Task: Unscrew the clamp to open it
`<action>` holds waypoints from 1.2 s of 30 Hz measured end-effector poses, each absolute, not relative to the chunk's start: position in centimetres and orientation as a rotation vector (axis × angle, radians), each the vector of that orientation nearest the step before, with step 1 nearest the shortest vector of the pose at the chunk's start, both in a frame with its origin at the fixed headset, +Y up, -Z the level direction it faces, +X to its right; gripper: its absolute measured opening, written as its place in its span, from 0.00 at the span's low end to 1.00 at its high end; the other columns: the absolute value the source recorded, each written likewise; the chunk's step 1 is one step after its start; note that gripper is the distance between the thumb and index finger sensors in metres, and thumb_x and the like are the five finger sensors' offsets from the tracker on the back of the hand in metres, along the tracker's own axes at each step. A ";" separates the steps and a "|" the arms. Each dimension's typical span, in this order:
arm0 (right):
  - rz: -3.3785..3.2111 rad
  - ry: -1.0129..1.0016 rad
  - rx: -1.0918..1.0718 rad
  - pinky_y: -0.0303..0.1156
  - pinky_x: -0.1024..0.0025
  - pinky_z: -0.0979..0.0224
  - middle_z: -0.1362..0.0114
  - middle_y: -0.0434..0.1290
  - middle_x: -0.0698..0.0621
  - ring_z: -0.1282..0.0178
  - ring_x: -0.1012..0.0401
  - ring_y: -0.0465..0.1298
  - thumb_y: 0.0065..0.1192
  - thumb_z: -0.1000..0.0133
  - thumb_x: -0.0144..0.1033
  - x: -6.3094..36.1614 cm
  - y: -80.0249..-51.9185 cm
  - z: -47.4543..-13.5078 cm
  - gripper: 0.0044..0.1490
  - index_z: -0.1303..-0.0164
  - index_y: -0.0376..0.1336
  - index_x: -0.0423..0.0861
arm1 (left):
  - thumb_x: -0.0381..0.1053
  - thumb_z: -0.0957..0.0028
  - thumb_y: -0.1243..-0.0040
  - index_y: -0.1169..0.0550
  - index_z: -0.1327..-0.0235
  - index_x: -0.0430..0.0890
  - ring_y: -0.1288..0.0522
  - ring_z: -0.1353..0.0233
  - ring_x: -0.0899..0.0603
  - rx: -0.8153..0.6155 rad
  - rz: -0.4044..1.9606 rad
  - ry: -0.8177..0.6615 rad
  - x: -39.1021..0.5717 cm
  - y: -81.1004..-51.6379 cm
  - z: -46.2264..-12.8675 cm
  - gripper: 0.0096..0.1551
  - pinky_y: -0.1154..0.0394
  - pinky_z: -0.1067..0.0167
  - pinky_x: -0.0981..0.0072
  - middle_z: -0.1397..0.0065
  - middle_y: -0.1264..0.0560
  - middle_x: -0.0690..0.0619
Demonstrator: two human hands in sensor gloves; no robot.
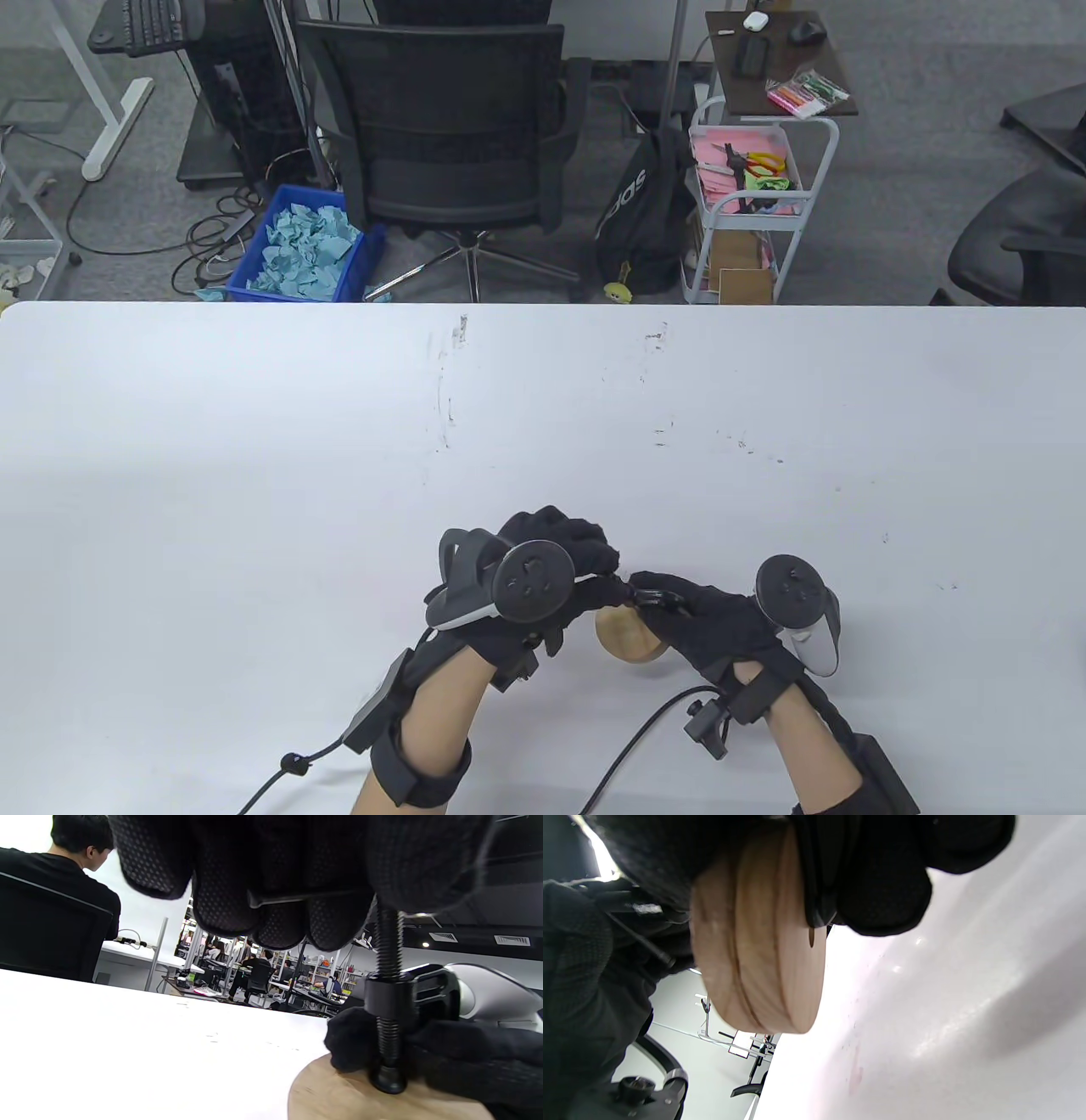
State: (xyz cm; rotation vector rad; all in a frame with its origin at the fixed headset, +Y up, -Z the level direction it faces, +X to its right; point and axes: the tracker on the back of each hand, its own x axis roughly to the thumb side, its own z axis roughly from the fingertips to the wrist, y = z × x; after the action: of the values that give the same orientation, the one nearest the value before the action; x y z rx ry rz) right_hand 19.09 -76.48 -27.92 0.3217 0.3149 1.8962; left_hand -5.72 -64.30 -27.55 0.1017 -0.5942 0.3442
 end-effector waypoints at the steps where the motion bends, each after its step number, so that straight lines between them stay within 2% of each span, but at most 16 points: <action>1: 1.891 0.312 0.311 0.69 0.49 0.42 0.35 0.68 0.40 0.52 0.61 0.80 0.68 0.51 0.52 19.2 -76.5 -27.9 0.27 0.40 0.70 0.64 | 0.67 0.53 0.36 0.12 0.57 0.58 0.15 0.44 0.47 0.098 0.330 -0.590 -5.6 -64.2 -27.5 0.21 0.21 0.37 0.53 0.43 0.15 0.55; 4: 1.917 0.306 0.306 0.68 0.48 0.42 0.34 0.68 0.40 0.51 0.60 0.80 0.68 0.51 0.51 19.2 -76.5 -27.9 0.27 0.40 0.70 0.64 | 0.68 0.51 0.41 0.10 0.68 0.53 0.14 0.56 0.49 0.039 0.317 -0.598 -5.3 -64.4 -27.7 0.23 0.19 0.45 0.57 0.57 0.12 0.54; 5: 1.917 0.306 0.304 0.68 0.48 0.42 0.34 0.68 0.40 0.51 0.60 0.80 0.68 0.51 0.51 19.2 -76.5 -27.9 0.28 0.39 0.70 0.64 | 0.68 0.51 0.41 0.10 0.71 0.53 0.14 0.57 0.49 0.041 0.321 -0.602 -5.3 -64.5 -27.7 0.23 0.19 0.46 0.57 0.58 0.12 0.55; 8: 1.916 0.319 0.294 0.68 0.48 0.41 0.34 0.67 0.40 0.51 0.60 0.79 0.68 0.51 0.51 19.1 -76.6 -28.0 0.28 0.39 0.70 0.64 | 0.69 0.51 0.42 0.10 0.71 0.54 0.14 0.56 0.50 0.065 0.323 -0.595 -5.3 -64.8 -27.8 0.23 0.18 0.46 0.58 0.57 0.12 0.56; 10: 1.910 0.309 0.294 0.68 0.48 0.41 0.34 0.67 0.40 0.51 0.60 0.79 0.68 0.51 0.51 19.2 -76.5 -27.9 0.28 0.39 0.69 0.64 | 0.70 0.52 0.42 0.11 0.65 0.56 0.13 0.53 0.49 0.079 0.321 -0.586 -5.5 -64.7 -27.8 0.23 0.18 0.44 0.57 0.52 0.12 0.56; 13: 1.909 0.294 0.295 0.68 0.49 0.41 0.34 0.67 0.41 0.51 0.61 0.80 0.68 0.51 0.52 19.3 -76.4 -27.9 0.28 0.38 0.69 0.64 | 0.71 0.52 0.41 0.15 0.47 0.57 0.13 0.44 0.47 0.059 0.373 -0.590 -6.1 -64.0 -27.7 0.28 0.19 0.40 0.55 0.37 0.17 0.54; 15: 1.907 0.299 0.288 0.68 0.48 0.41 0.34 0.67 0.41 0.51 0.61 0.79 0.68 0.51 0.51 19.3 -76.5 -27.9 0.28 0.38 0.69 0.64 | 0.67 0.50 0.40 0.19 0.39 0.57 0.14 0.41 0.46 0.038 0.435 -0.600 -6.7 -63.6 -27.7 0.28 0.20 0.37 0.53 0.31 0.21 0.53; 17: 1.909 0.302 0.285 0.68 0.48 0.41 0.33 0.67 0.41 0.50 0.60 0.79 0.68 0.51 0.51 19.3 -76.5 -27.9 0.28 0.38 0.69 0.64 | 0.58 0.47 0.37 0.22 0.35 0.59 0.15 0.37 0.45 0.049 0.502 -0.611 -7.3 -63.3 -27.8 0.26 0.21 0.35 0.52 0.27 0.23 0.53; 19: 1.914 0.297 0.290 0.68 0.49 0.41 0.33 0.67 0.41 0.50 0.61 0.79 0.68 0.51 0.52 19.3 -76.4 -27.9 0.28 0.38 0.69 0.65 | 0.50 0.47 0.34 0.26 0.29 0.62 0.17 0.33 0.43 0.022 0.501 -0.616 -7.7 -63.4 -28.0 0.30 0.23 0.32 0.48 0.25 0.25 0.54; 20: 1.915 0.295 0.291 0.68 0.49 0.41 0.33 0.67 0.41 0.50 0.61 0.79 0.68 0.51 0.52 19.3 -76.4 -27.9 0.29 0.38 0.68 0.65 | 0.49 0.49 0.31 0.28 0.28 0.64 0.19 0.28 0.42 -0.005 0.456 -0.615 -7.7 -63.5 -28.0 0.34 0.26 0.29 0.45 0.22 0.27 0.54; 22: 1.915 0.293 0.291 0.68 0.49 0.41 0.33 0.67 0.41 0.50 0.61 0.79 0.67 0.51 0.52 19.3 -76.4 -27.9 0.29 0.37 0.68 0.65 | 0.53 0.52 0.29 0.33 0.25 0.68 0.24 0.22 0.40 -0.057 0.363 -0.621 -7.6 -63.7 -28.0 0.40 0.30 0.26 0.41 0.18 0.32 0.54; 24: 1.914 0.304 0.286 0.68 0.48 0.41 0.33 0.67 0.41 0.50 0.61 0.79 0.68 0.51 0.51 19.3 -76.5 -28.0 0.29 0.37 0.68 0.64 | 0.55 0.53 0.29 0.33 0.25 0.69 0.25 0.22 0.40 -0.074 0.395 -0.650 -7.2 -63.9 -28.0 0.42 0.30 0.26 0.40 0.17 0.33 0.54; 26: 1.921 0.304 0.292 0.68 0.48 0.41 0.33 0.67 0.41 0.50 0.61 0.79 0.68 0.51 0.51 19.2 -76.5 -27.9 0.29 0.37 0.68 0.64 | 0.57 0.54 0.29 0.30 0.27 0.68 0.24 0.23 0.40 -0.077 0.437 -0.671 -6.7 -64.1 -27.9 0.39 0.30 0.26 0.40 0.18 0.32 0.53; 28: 1.929 0.298 0.310 0.69 0.50 0.41 0.33 0.67 0.42 0.51 0.62 0.80 0.67 0.51 0.53 19.1 -76.4 -27.8 0.29 0.37 0.68 0.65 | 0.62 0.55 0.31 0.25 0.32 0.65 0.22 0.27 0.41 -0.055 0.398 -0.657 -6.2 -64.2 -27.7 0.34 0.28 0.28 0.44 0.22 0.27 0.54; 32: 1.945 0.323 0.335 0.69 0.50 0.41 0.33 0.67 0.42 0.51 0.62 0.80 0.67 0.51 0.52 18.7 -76.4 -27.8 0.29 0.37 0.68 0.65 | 0.67 0.53 0.38 0.17 0.45 0.61 0.14 0.43 0.47 0.060 0.325 -0.600 -5.6 -64.6 -27.5 0.25 0.20 0.41 0.57 0.39 0.17 0.55; 36: 1.937 0.335 0.338 0.69 0.50 0.42 0.33 0.67 0.41 0.51 0.62 0.80 0.67 0.51 0.52 18.6 -76.5 -27.8 0.28 0.38 0.68 0.65 | 0.70 0.51 0.42 0.13 0.62 0.56 0.13 0.61 0.50 0.094 0.318 -0.580 -5.3 -64.9 -27.7 0.23 0.17 0.56 0.63 0.58 0.14 0.54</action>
State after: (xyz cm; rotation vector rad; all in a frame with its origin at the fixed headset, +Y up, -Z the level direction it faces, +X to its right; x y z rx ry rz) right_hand 18.58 -76.48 -27.75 0.3382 0.3346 1.9371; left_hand -5.33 -64.93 -27.72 0.0940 -0.5796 0.3183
